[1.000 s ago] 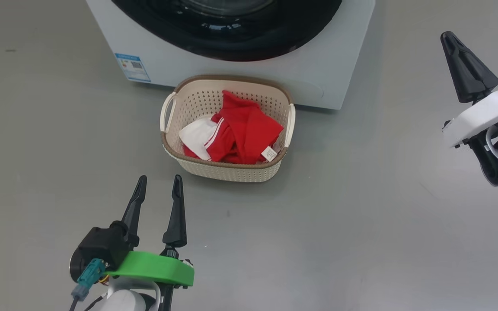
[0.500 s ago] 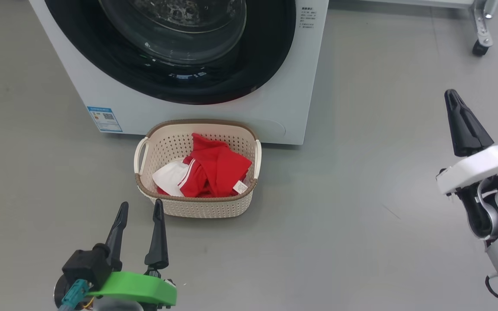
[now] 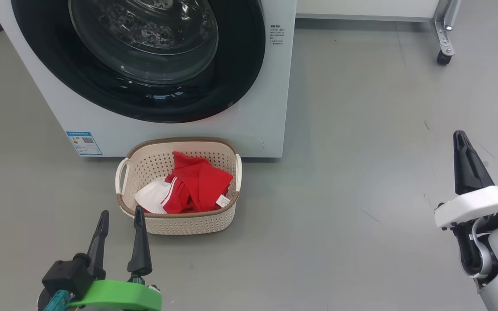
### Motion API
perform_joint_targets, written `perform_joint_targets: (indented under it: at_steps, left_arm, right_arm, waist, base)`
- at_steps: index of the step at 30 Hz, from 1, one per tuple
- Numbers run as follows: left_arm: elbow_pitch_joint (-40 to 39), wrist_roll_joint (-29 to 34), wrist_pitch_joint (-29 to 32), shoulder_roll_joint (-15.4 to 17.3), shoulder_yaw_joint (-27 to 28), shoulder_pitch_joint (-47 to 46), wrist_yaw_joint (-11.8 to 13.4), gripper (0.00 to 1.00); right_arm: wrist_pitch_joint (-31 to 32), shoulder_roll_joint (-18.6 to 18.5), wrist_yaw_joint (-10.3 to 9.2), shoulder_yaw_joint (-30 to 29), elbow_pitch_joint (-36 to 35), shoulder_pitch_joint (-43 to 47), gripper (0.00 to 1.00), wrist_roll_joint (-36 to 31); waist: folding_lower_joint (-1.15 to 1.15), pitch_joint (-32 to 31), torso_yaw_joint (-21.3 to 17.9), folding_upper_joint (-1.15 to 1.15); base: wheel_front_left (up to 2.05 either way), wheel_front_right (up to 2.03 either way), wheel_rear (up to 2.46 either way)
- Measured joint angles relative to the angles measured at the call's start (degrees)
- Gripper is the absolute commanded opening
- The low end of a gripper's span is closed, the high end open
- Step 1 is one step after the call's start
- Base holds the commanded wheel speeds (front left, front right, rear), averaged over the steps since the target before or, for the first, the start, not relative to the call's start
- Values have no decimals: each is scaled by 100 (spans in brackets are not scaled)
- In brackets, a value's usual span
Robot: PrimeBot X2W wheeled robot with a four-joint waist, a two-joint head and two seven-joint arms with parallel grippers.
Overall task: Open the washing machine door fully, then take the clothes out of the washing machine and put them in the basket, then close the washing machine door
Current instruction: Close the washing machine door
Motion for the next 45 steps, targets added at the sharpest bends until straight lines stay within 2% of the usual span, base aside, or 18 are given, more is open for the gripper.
perform_joint_targets:
  at_steps: [11, 12, 13, 14, 36, 45]
  left_arm:
    - [-8, 44, 0, 1, 41, 106, -107, 100]
    - [-4, 44, 0, 1, 40, 109, -121, 100]
    - [5, 44, 0, 1, 41, 111, -124, 100]
    - [19, 44, 0, 1, 41, 114, -140, 100]
    - [180, -10, 0, 1, 30, 214, -179, 100]
    - [218, 49, 0, 1, 26, 214, -193, 100]
  right_arm:
    - [0, 204, -47, -353, -416, 790, 0, -170]
    - [0, 219, -47, -357, -450, 865, 34, -207]
    - [0, 220, -47, -354, -482, 928, 75, -278]
    - [0, 216, -47, -356, -519, 985, 100, -356]
    - [0, 511, -31, -639, -1007, 1666, 100, -869]
    - [0, 581, 46, -678, -1045, 1719, 100, -989]
  waist:
    - [0, -30, -134, 0]
    - [0, -31, -139, 0]
    - [0, -32, -145, 0]
    - [0, -33, -150, 0]
    - [0, -43, -166, 0]
    - [0, -66, -158, 0]
  base:
    - [0, 0, 0]
    - [0, 0, 0]
    - [0, 0, 0]
    - [0, 0, 0]
    - [0, 0, 0]
    - [0, 0, 0]
